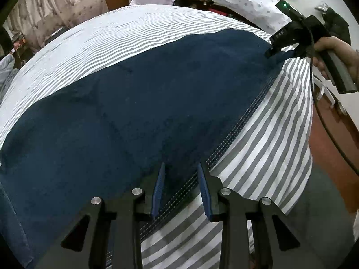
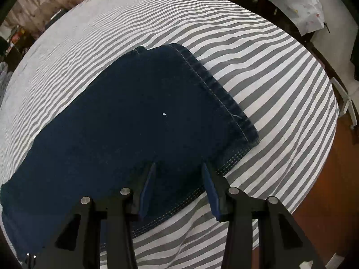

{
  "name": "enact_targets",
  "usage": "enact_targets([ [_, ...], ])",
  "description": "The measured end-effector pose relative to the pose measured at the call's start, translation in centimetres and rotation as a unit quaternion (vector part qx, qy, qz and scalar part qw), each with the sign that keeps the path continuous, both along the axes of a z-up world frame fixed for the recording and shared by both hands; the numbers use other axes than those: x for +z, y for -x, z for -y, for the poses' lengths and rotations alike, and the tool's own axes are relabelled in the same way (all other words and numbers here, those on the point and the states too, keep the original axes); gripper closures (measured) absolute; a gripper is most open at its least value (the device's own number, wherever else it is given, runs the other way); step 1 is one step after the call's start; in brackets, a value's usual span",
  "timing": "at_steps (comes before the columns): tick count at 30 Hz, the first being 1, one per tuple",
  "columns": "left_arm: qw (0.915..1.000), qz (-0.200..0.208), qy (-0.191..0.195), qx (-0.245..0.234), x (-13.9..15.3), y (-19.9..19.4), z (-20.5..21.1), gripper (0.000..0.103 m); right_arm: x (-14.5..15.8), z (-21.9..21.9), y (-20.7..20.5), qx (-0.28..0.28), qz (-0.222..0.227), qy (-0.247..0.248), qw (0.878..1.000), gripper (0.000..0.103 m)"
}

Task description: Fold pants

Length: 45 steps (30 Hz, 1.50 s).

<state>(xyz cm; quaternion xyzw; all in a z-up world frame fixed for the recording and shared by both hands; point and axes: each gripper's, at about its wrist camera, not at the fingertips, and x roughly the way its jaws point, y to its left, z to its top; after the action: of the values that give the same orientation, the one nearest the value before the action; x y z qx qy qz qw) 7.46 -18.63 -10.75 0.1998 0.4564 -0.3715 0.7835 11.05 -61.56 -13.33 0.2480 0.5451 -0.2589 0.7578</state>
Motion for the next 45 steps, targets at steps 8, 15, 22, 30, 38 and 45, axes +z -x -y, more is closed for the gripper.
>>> enact_targets([
  [8,0.9957,0.03,0.04,0.077,4.7,-1.7,-5.1,0.071,5.4,-7.2,-7.2,0.159,0.058,-0.034,0.985,0.061],
  [15,0.9872,0.05,0.003,0.152,3.3,-3.9,-10.5,0.07,5.3,-21.4,-20.0,0.361,0.075,-0.237,0.899,0.061],
  [22,0.9757,0.036,-0.014,0.216,1.1,-5.9,-15.9,0.07,1.7,-34.2,-29.2,0.449,-0.012,-0.307,0.839,0.061],
  [30,0.9773,0.046,-0.01,0.206,0.2,-3.7,-16.8,0.066,-0.7,-39.6,-32.2,0.482,-0.077,-0.373,0.789,0.059],
  [38,0.9764,0.043,0.015,0.211,-0.4,-3.6,-17.5,0.066,-0.4,-40.9,-31.4,0.507,-0.052,-0.434,0.743,0.049],
  [45,0.9762,0.046,0.018,0.211,-0.3,-3.1,-17.8,0.065,-2.3,-42.2,-33.6,0.469,-0.056,-0.428,0.77,0.08],
])
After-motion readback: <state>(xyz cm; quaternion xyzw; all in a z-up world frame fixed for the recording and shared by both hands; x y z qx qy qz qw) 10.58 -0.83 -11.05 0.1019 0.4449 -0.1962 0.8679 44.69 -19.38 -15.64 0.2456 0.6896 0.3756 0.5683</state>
